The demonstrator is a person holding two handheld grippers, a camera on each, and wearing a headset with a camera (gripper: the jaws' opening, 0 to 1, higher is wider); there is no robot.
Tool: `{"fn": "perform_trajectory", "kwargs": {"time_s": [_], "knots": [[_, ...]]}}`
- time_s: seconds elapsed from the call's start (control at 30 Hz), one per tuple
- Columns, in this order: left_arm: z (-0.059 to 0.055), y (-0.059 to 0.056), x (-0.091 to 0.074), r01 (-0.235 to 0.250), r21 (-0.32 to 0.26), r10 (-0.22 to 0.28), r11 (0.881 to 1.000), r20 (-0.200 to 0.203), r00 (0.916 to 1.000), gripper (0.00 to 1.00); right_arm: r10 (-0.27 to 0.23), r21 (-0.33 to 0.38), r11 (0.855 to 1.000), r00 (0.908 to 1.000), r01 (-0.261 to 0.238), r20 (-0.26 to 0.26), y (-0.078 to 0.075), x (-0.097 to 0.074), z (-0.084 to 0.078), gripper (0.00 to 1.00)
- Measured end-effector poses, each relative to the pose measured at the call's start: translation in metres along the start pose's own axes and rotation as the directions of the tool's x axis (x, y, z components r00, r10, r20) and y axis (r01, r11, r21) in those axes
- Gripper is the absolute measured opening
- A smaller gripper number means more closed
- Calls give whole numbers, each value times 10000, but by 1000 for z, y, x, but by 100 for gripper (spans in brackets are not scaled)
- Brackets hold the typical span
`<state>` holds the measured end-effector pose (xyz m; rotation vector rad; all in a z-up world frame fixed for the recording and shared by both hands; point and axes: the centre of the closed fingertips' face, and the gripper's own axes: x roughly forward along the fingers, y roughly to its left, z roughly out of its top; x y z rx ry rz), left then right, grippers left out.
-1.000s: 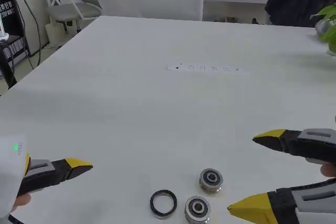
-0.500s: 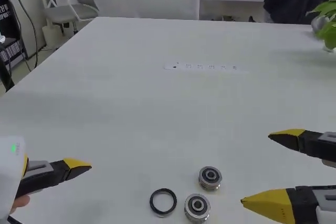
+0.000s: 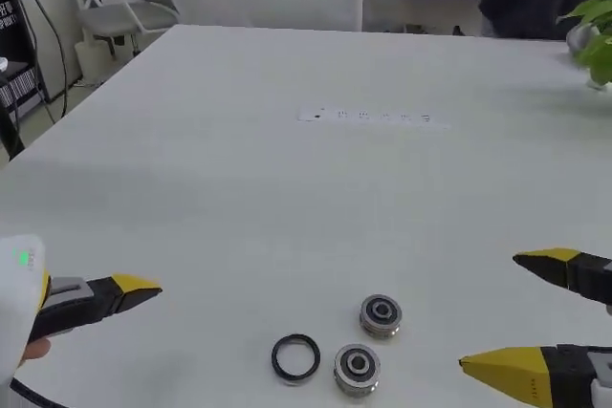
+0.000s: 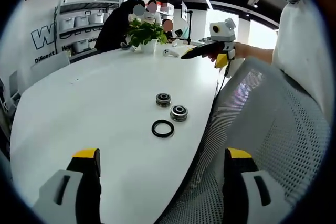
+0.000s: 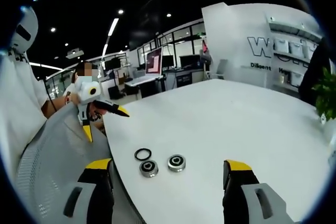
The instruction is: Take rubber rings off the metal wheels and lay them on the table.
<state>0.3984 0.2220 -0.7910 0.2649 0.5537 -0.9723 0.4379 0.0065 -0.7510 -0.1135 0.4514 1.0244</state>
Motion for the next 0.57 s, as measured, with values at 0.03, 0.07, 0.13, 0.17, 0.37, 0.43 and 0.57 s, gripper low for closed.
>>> {"fn": "perform_trajectory", "kwargs": {"time_s": [0.03,0.07,0.13,0.17,0.37,0.43,0.57], "knots": [[1,1,-1,-13,-63,14,10000,66,10000,97,-10,20,10000,10000,10,-37,0,0,-2,85],[1,1,-2,6,-97,-5,10000,86,10000,96,-40,37,10000,9999,40,-110,-1,0,-5,85],[1,0,-2,21,-81,-21,10000,73,10000,96,-86,52,9999,9998,87,-202,-2,0,-8,85],[1,0,-3,18,-45,-17,10000,57,10000,96,-101,55,9999,9996,103,-257,-3,0,-11,85],[0,7,-10,-246,-180,250,9995,194,9995,96,-219,286,9993,9990,230,-389,-6,0,-21,85],[0,8,-12,-300,-267,306,9992,244,9992,96,-266,361,9990,9986,282,-459,-7,0,-26,85],[-3,8,-14,-399,-322,405,9987,189,9990,96,-313,517,9981,9975,346,-639,-9,0,-35,85]]}}
